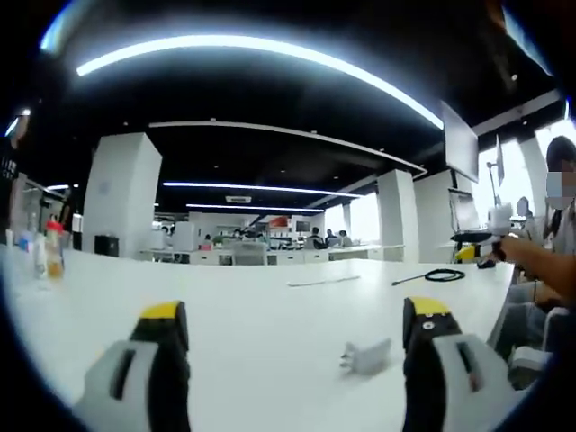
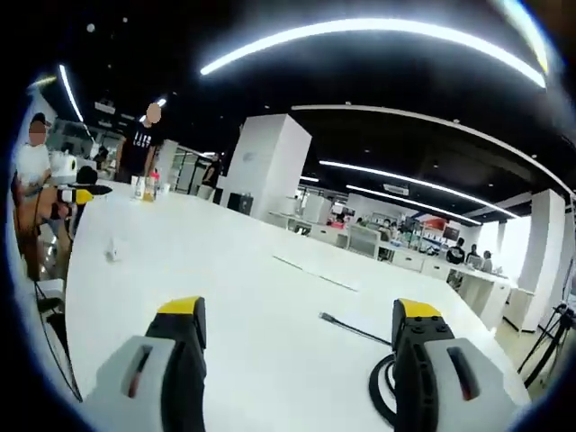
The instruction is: Plug the desk Type‑C cable into the charger adapter.
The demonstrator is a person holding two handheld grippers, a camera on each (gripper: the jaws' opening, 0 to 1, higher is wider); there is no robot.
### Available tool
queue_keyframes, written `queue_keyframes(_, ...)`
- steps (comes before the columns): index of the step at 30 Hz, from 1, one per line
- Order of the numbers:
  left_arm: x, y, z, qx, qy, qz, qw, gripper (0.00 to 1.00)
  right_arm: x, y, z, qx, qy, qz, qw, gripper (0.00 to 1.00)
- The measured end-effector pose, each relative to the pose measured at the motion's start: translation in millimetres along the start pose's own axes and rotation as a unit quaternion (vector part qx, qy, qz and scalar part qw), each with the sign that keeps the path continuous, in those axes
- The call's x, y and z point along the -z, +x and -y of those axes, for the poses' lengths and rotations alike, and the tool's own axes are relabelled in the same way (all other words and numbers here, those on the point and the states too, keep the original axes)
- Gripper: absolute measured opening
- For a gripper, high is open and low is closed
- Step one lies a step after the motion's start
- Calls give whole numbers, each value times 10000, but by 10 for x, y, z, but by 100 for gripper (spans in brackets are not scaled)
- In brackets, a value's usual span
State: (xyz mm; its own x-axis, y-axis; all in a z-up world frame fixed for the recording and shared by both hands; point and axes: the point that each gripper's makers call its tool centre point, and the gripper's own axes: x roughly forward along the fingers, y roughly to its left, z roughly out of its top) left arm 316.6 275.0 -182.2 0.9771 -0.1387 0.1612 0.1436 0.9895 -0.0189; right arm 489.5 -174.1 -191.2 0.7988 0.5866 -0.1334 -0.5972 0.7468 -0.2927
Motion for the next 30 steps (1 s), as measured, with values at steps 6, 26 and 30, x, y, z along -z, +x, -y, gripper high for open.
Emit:
queue_keyframes(6,31,-26,-28,-26,-11,-67,10000,98,76,315,132,-314,-293,-278,9987,79)
queue_keyframes(26,44,-78,-50,-29,70,-172,9998,95,578,1189,568,-1016,-584,-1329,9842,57)
queue_keyframes(30,35,-84,-27,6,96,-183,9998,94,659,1385,600,-1218,-613,-1573,9781,53)
